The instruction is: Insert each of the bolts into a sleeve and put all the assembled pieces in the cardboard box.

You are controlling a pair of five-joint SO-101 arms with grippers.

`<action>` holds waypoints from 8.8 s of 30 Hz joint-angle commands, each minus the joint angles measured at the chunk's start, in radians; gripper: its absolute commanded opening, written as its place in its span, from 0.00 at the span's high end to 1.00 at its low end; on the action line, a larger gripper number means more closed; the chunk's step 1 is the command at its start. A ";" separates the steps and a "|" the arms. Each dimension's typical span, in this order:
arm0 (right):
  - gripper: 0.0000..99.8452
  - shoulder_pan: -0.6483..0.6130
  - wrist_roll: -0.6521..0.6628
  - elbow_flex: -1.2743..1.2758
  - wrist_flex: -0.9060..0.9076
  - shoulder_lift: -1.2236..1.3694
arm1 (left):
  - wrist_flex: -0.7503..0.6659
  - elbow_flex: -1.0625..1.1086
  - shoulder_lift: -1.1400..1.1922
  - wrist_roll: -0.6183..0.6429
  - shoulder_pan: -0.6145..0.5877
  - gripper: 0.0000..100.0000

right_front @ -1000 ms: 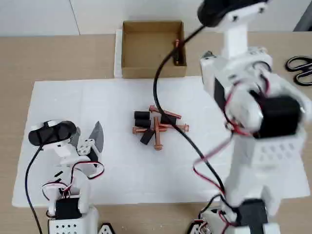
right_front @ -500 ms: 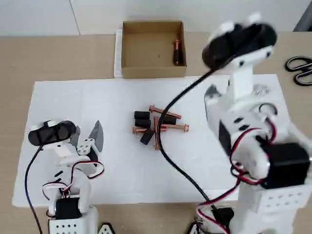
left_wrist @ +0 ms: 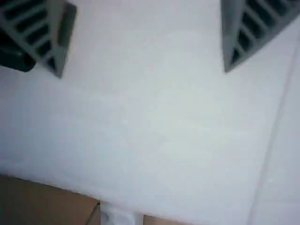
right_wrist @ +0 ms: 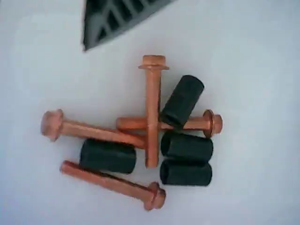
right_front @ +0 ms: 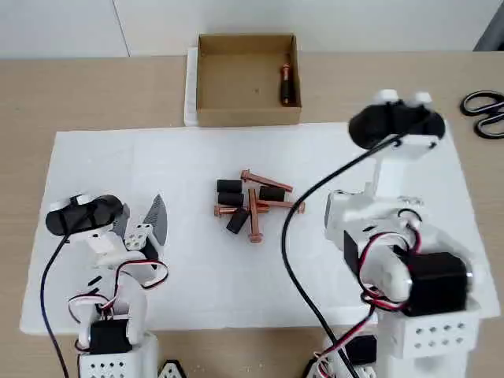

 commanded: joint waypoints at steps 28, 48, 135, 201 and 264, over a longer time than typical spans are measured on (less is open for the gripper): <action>0.87 -0.389 -0.218 0.879 -0.967 -0.107 | -0.005 -0.002 -0.011 0.000 -0.005 0.79; 0.87 -0.420 -0.384 0.885 -1.087 -0.054 | -0.005 -0.002 -0.011 0.000 -0.002 0.79; 0.80 -0.444 -0.594 0.212 -0.691 0.730 | -0.005 -0.002 -0.011 0.000 -0.005 0.79; 0.82 -0.507 -0.589 0.183 -0.868 0.895 | -0.005 -0.002 -0.011 0.000 -0.006 0.79; 1.00 0.041 0.164 0.163 -0.443 0.665 | -0.005 -0.002 -0.011 0.000 -0.006 0.79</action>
